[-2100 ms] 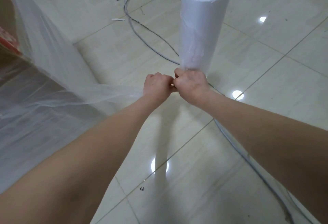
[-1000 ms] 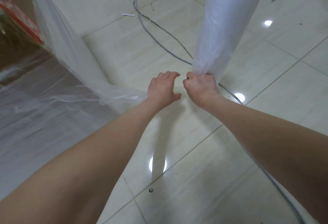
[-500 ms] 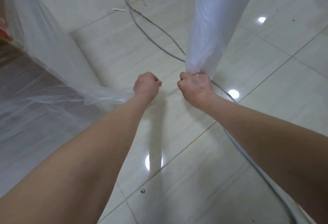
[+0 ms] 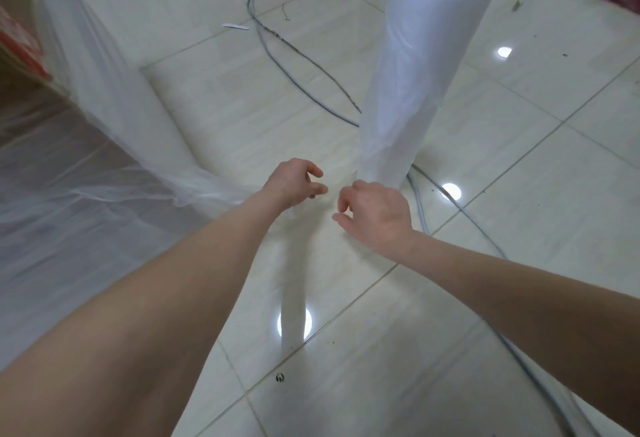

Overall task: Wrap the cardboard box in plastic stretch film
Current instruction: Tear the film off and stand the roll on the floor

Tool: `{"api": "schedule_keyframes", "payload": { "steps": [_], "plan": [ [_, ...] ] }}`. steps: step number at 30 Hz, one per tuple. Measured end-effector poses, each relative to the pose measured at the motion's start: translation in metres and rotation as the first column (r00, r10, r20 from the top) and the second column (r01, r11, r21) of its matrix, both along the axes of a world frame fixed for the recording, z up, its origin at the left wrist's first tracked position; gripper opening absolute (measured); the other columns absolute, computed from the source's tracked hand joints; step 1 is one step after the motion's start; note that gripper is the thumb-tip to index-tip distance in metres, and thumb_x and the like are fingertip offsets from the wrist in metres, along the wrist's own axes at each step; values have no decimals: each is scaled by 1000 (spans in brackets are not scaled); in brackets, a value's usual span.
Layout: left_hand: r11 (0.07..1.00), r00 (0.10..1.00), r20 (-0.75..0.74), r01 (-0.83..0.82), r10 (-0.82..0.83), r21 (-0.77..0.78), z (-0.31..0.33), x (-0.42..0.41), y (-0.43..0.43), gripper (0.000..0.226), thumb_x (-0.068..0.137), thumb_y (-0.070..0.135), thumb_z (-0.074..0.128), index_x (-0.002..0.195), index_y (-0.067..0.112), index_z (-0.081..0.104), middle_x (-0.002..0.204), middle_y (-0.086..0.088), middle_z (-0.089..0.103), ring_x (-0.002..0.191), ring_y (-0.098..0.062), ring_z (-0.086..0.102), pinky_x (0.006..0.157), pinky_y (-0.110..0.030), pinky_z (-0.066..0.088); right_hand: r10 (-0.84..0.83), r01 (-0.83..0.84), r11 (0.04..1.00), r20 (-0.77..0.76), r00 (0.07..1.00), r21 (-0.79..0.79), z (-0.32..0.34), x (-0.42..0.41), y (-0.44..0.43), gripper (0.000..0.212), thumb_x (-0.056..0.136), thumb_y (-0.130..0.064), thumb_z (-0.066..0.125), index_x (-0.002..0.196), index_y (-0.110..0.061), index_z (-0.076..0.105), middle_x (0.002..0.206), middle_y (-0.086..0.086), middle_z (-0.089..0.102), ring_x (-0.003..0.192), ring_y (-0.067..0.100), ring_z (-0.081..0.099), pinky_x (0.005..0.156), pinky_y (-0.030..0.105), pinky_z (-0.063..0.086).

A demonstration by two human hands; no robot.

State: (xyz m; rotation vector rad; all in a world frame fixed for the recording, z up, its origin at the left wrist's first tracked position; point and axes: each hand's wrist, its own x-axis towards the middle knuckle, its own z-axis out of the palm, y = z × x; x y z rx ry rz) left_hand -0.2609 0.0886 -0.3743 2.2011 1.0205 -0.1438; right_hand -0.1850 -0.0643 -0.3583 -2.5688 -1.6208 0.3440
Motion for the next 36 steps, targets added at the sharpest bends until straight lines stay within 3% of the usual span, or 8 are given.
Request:
{"api": "schedule_keyframes", "payload": {
  "steps": [3, 8, 13, 19, 22, 25, 28, 36],
  "plan": [
    [999, 999, -40, 29, -27, 44, 1, 0, -4, 15, 84, 25, 65, 97, 20, 72, 64, 10, 61, 73, -14, 63, 65, -25, 49, -292, 320, 943, -238, 926, 87, -8, -4, -1, 20, 91, -43, 55, 101, -29, 63, 108, -6, 58, 101, 18, 58, 79, 33, 47],
    [992, 998, -60, 17, -10, 127, 6, 1, -8, 14, 85, 24, 61, 91, 21, 73, 76, 5, 66, 78, -17, 63, 67, -27, 49, -257, 262, 963, -86, 963, 59, -14, -4, 8, 42, 98, -28, 49, 138, -29, 38, 126, 1, 47, 104, 24, 56, 68, 32, 39],
    [988, 999, -48, 6, 1, 155, 2, 2, -10, 16, 86, 23, 57, 89, 21, 72, 91, 4, 70, 88, -18, 64, 71, -29, 51, -216, 217, 972, 21, 976, -90, -22, 14, 37, 54, 98, -15, 44, 144, -31, 21, 108, 6, 59, 93, 28, 59, 64, 32, 37],
    [985, 999, 16, -32, 30, 168, -6, 0, -10, 14, 84, 22, 53, 81, 22, 67, 82, 6, 63, 88, -20, 61, 67, -26, 45, -295, 297, 955, 55, 954, -15, -34, 24, 44, 28, 98, -10, 42, 121, -20, 53, 106, 6, 65, 97, 28, 62, 65, 29, 38],
    [965, 999, 2, -48, 49, 258, -13, 1, -9, 22, 85, 23, 52, 104, 21, 62, 104, 3, 63, 104, -21, 56, 77, -30, 45, -350, 350, 936, -5, 937, 26, -41, 23, 43, 26, 97, -9, 40, 113, -19, 57, 103, 8, 64, 95, 30, 61, 65, 30, 38],
    [899, 989, -82, 143, -120, 413, -19, 8, -12, 59, 83, 34, 61, 137, 20, 42, 130, -1, 51, 124, -22, 42, 97, -35, 38, -402, 406, 912, -73, 913, 53, -43, 22, 41, 25, 99, -14, 41, 113, -21, 60, 104, 9, 64, 94, 31, 61, 66, 30, 38],
    [887, 969, -112, 246, -219, 392, -26, 23, -23, 69, 84, 38, 64, 144, 20, 33, 137, 0, 46, 127, -22, 40, 100, -35, 34, -415, 425, 902, -119, 902, 75, -44, 23, 38, 25, 100, -20, 39, 112, -20, 62, 104, 10, 64, 92, 33, 61, 66, 31, 38],
    [996, 988, 156, -7, -8, 93, -31, 38, -19, 13, 86, 19, 64, 92, 14, 75, 83, 0, 69, 86, -19, 65, 76, -33, 53, -502, 558, 822, -321, 803, 113, -53, 27, 31, 21, 97, -37, 45, 103, -31, 65, 92, 3, 70, 83, 27, 65, 67, 31, 48]
  ]
}}
